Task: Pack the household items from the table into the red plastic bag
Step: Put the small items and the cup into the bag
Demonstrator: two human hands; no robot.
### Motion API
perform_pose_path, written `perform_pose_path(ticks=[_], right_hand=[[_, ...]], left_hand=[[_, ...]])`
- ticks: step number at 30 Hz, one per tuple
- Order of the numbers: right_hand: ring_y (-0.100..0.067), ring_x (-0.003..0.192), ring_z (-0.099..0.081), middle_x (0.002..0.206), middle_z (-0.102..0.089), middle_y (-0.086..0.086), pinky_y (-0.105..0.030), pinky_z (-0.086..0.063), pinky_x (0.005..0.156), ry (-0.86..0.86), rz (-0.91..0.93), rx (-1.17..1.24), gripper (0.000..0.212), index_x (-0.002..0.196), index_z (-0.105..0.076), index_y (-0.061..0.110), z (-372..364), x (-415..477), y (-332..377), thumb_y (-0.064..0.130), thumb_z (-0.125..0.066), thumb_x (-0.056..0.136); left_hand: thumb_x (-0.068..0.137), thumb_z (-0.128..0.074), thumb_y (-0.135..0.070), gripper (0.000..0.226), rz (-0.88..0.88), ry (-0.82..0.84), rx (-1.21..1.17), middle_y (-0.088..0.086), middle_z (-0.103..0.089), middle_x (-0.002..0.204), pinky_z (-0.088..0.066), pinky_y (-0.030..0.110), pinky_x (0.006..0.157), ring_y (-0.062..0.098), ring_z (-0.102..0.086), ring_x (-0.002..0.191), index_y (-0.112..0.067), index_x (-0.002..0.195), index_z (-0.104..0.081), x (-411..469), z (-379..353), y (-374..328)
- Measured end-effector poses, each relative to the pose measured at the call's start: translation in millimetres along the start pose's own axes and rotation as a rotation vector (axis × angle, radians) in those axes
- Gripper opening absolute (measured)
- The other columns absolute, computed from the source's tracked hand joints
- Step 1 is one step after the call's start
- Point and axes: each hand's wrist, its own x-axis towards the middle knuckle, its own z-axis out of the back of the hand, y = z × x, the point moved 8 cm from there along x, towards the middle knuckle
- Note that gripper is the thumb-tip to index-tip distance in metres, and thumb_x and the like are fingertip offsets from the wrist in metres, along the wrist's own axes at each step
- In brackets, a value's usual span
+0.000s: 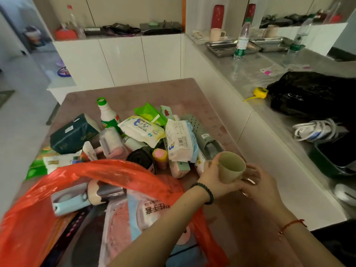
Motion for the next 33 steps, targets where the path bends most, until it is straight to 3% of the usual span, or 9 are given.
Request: perform_pose_path(ticks=[4, 8, 11, 14, 19, 21, 23, 28, 33], right_hand=[[0.018, 0.069, -0.061, 0.089, -0.072, -0.005, 0.002, -0.045, 0.064, -0.131, 0.121, 0.084, 0.027, 0.100, -0.069, 0.009, 4.6, -19.7, 72.2, 0.003, -0.073, 0.073], [0.008, 0.074, -0.066, 0.082, -0.075, 0.012, -0.006, -0.051, 0.070, -0.071, 0.302, 0.150, 0.025, 0.090, -0.072, 0.026, -23.5, -55.7, 156.7, 0.009, -0.074, 0.072], [0.007, 0.078, -0.067, 0.084, -0.068, 0.034, -0.004, -0.049, 0.071, 0.018, 0.426, 0.162, 0.029, 0.082, -0.071, 0.034, -59.6, -82.2, 200.8, 0.008, -0.075, 0.070], [0.012, 0.078, -0.064, 0.073, -0.065, 0.039, -0.001, -0.045, 0.070, 0.095, 0.519, 0.128, 0.027, 0.083, -0.073, 0.027, -102.7, -102.5, 212.7, 0.002, -0.074, 0.071], [-0.004, 0.072, -0.066, 0.076, -0.075, 0.003, -0.012, -0.052, 0.071, 0.210, 1.079, -0.188, 0.020, 0.076, -0.073, 0.009, -175.6, -162.8, 220.7, 0.017, -0.057, 0.084], [-0.006, 0.063, -0.067, 0.073, -0.074, 0.001, -0.014, -0.054, 0.066, 0.311, 1.307, -0.409, 0.022, 0.068, -0.073, 0.014, -207.7, -182.8, 207.9, 0.016, -0.053, 0.077], [-0.008, 0.058, -0.065, 0.070, -0.072, 0.003, -0.018, -0.052, 0.053, 0.414, 1.406, -0.587, 0.023, 0.059, -0.069, 0.017, -233.5, -188.0, 190.7, 0.013, -0.052, 0.074], [-0.010, 0.052, -0.060, 0.064, -0.069, 0.007, -0.023, -0.052, 0.048, 0.511, 1.380, -0.973, 0.019, 0.054, -0.063, 0.020, -268.8, -164.0, 147.6, 0.007, -0.055, 0.065], [-0.010, 0.045, -0.058, 0.050, -0.060, 0.010, -0.019, -0.045, 0.041, 0.543, 1.002, -1.114, 0.022, 0.047, -0.058, 0.025, -271.7, -126.2, 118.7, 0.016, -0.077, 0.041]], left_hand=[[0.061, -0.078, -0.044, 0.111, -0.078, -0.203, -0.119, 0.001, -0.028, 0.145, -0.035, 0.034, 0.111, 0.016, -0.037, 0.131, -0.024, 0.146, -0.009, -28.7, 51.9, -4.2], [0.069, -0.078, -0.024, 0.096, -0.181, -0.370, -0.217, -0.006, -0.042, 0.131, -0.040, -0.001, 0.084, -0.010, -0.051, 0.100, -0.019, 0.144, -0.018, -76.5, 115.7, 0.0], [0.055, -0.084, -0.034, 0.104, -0.274, -0.345, -0.237, -0.015, -0.047, 0.120, -0.037, 0.001, 0.092, -0.018, -0.050, 0.104, -0.029, 0.137, -0.019, -115.8, 161.3, 14.7], [0.042, -0.084, -0.047, 0.118, -0.261, -0.253, 0.041, -0.014, -0.041, 0.133, -0.030, 0.025, 0.113, 0.004, -0.039, 0.130, -0.036, 0.136, -0.013, -142.2, 198.7, 44.9], [0.065, -0.072, -0.051, 0.110, -0.031, -0.135, 0.889, -0.010, -0.015, 0.153, 0.001, 0.039, 0.118, 0.014, -0.005, 0.144, -0.030, 0.146, 0.001, -148.5, 246.2, 104.5], [0.078, -0.062, -0.043, 0.091, 0.098, -0.124, 1.034, 0.001, -0.023, 0.154, -0.004, 0.043, 0.118, 0.022, -0.013, 0.144, -0.032, 0.146, -0.001, -139.1, 262.5, 126.7], [0.087, -0.051, -0.026, 0.060, 0.126, -0.200, 1.087, 0.008, -0.047, 0.140, -0.021, 0.038, 0.112, 0.027, -0.036, 0.132, -0.031, 0.141, -0.028, -132.7, 276.0, 132.3], [0.088, -0.048, -0.009, 0.038, -0.021, -0.359, 0.640, 0.014, -0.060, 0.124, -0.041, 0.031, 0.093, 0.030, -0.054, 0.115, -0.011, 0.126, -0.053, -140.3, 280.0, 120.8], [0.083, -0.048, -0.020, 0.039, -0.140, -0.151, 0.544, 0.013, -0.064, 0.118, -0.040, 0.027, 0.096, 0.025, -0.057, 0.110, -0.008, 0.118, -0.058, -152.5, 267.8, 124.1]])
